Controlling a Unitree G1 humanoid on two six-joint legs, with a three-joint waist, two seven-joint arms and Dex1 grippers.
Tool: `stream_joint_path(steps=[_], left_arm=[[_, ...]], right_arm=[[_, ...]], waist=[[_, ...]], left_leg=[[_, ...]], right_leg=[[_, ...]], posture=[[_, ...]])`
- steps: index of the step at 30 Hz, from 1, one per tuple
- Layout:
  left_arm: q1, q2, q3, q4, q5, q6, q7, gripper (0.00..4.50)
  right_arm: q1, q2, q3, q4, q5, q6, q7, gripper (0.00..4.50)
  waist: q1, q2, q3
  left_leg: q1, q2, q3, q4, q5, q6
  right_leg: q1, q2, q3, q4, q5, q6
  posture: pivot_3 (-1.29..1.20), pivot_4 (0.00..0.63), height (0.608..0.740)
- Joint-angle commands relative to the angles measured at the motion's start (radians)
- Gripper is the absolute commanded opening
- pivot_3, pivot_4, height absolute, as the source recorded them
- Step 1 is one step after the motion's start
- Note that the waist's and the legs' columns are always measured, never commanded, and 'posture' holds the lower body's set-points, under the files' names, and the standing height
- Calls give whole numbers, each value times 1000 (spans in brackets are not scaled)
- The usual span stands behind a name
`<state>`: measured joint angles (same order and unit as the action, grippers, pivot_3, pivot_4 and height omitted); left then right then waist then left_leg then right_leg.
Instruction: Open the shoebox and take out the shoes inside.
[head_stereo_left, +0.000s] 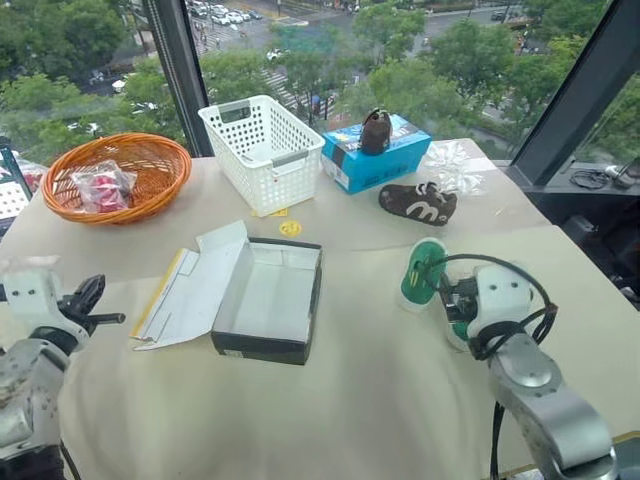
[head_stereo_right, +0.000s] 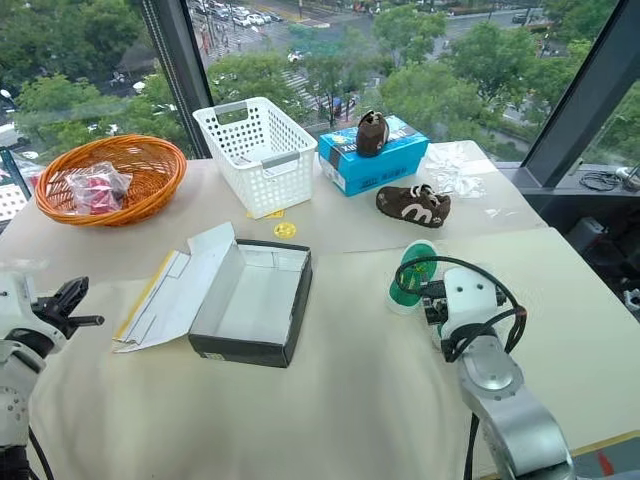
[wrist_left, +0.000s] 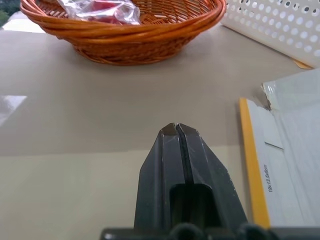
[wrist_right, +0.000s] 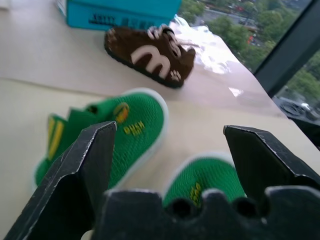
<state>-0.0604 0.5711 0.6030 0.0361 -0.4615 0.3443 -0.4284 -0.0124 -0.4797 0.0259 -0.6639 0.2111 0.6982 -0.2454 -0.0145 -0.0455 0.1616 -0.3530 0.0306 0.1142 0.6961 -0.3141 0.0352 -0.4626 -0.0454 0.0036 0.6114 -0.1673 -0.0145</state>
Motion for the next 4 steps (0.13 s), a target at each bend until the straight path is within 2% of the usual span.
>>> stream_joint_path(steps=[1,4], left_arm=[[14,-14,11,-47,19,-51,30,0],[21,-36,9,-59,28,-69,56,0]], right_arm=[[-5,25,-27,19,-45,-56,35,4125],[-20,36,-37,54,-69,-72,66,4125]], waist=[[-1,0,0],[0,-1,0]], left_leg=[[1,0,0,0,0,0],[1,1,0,0,0,0]], right_leg=[[1,0,0,0,0,0],[1,1,0,0,0,0]], posture=[[0,150,731],[0,150,731]])
